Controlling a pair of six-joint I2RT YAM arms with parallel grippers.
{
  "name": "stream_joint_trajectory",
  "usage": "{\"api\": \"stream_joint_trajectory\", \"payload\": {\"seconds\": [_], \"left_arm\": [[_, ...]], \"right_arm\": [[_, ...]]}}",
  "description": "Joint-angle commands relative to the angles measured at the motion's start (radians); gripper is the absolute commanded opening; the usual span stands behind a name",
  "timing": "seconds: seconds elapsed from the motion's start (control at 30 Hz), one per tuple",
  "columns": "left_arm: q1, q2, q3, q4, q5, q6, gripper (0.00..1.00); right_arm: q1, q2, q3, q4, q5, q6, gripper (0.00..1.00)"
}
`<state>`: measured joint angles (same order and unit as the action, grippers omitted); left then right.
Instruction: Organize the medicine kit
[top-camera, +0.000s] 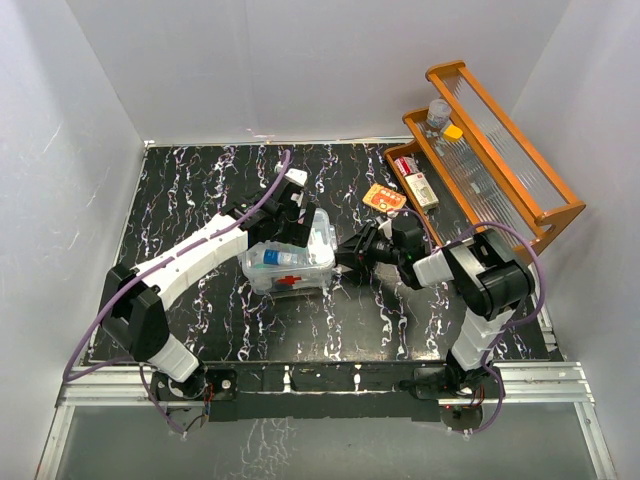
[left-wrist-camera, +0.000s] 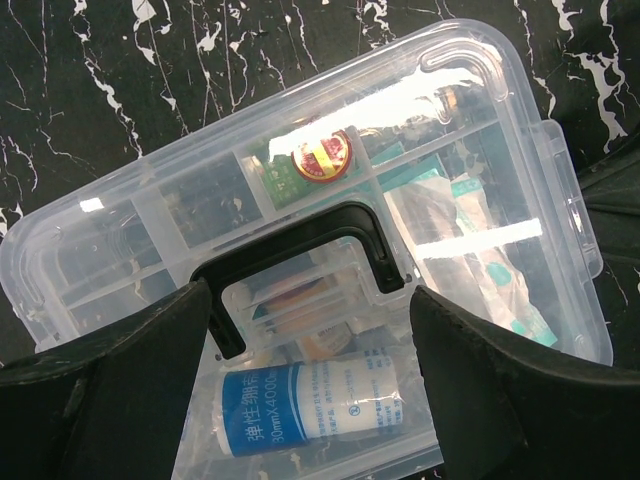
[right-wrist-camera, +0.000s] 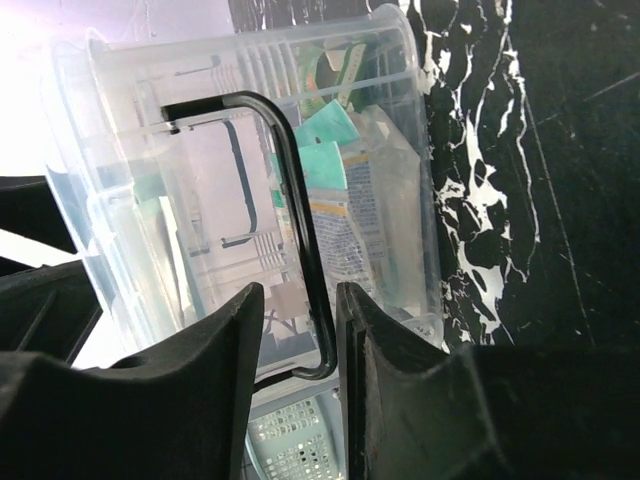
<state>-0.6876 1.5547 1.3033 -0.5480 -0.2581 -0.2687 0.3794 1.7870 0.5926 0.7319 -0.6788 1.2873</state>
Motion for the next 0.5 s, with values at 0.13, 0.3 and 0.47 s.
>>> {"api": "stream_joint_trajectory", "payload": {"seconds": [0.13, 0.3, 0.47], "left_arm": [[-0.003, 0.030, -0.007, -0.094, -0.046, -0.002, 0.77], [-0.002, 0.031, -0.013, -0.101, -0.041, -0.023, 0.76], [-0.003, 0.028, -0.015, -0.101, -0.033, -0.036, 0.75]], "right_arm": [[0.008, -0.085, -0.029, 0.066, 0.036, 0.019, 0.25], [0.007, -0.150, -0.047, 0.015, 0.068, -0.001, 0.19], [0.007, -0.227, -0.054, -0.058, 0.106, -0.030, 0.18]]}}
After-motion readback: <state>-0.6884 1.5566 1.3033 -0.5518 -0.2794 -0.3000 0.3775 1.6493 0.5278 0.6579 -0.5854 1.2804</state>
